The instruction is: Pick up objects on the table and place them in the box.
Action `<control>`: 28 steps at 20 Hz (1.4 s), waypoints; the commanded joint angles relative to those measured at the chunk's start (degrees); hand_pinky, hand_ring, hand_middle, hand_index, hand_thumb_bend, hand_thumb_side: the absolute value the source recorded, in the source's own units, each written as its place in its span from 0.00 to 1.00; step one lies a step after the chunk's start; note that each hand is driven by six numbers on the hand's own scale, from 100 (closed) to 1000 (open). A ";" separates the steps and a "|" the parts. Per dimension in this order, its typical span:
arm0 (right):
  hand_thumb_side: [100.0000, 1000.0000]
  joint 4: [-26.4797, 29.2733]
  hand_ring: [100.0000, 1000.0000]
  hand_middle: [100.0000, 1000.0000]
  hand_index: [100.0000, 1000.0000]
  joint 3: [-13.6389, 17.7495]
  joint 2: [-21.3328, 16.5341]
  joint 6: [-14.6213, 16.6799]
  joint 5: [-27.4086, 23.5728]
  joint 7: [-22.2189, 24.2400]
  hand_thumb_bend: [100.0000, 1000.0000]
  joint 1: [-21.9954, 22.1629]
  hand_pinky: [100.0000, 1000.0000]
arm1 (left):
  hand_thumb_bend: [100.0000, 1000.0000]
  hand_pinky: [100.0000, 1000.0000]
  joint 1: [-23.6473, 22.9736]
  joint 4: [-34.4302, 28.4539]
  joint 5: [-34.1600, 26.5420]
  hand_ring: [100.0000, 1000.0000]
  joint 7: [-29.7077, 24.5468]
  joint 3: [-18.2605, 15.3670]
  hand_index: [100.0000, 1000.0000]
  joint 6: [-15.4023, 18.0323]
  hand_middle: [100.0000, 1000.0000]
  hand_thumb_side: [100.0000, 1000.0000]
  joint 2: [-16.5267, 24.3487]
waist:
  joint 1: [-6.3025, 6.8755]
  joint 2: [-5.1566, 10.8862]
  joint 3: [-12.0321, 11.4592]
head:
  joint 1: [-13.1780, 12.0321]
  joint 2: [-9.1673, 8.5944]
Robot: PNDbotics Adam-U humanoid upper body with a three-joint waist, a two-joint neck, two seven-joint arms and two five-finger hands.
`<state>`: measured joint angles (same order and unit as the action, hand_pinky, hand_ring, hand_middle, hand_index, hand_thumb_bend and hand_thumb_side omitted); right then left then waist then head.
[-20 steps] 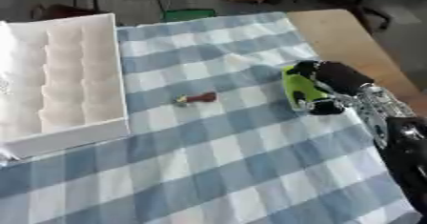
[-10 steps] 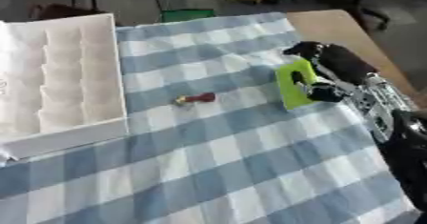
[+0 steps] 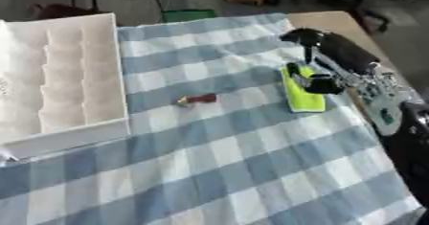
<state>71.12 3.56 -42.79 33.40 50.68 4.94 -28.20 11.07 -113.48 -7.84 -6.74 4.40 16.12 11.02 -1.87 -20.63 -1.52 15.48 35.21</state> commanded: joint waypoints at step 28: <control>0.11 -13.72 0.49 0.90 0.95 1.08 -2.26 9.21 -1.37 7.85 0.00 -0.85 0.20 | 0.13 0.41 0.60 -1.11 0.25 1.00 -0.47 0.16 0.80 0.31 0.99 0.73 0.31 | 0.15 0.40 -0.25 | 0.23 -0.71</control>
<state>58.10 4.41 -43.20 41.84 51.86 12.40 -29.24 11.24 -113.48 -7.70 -7.06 4.71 16.37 11.02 -1.82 -21.14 -1.87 15.68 35.03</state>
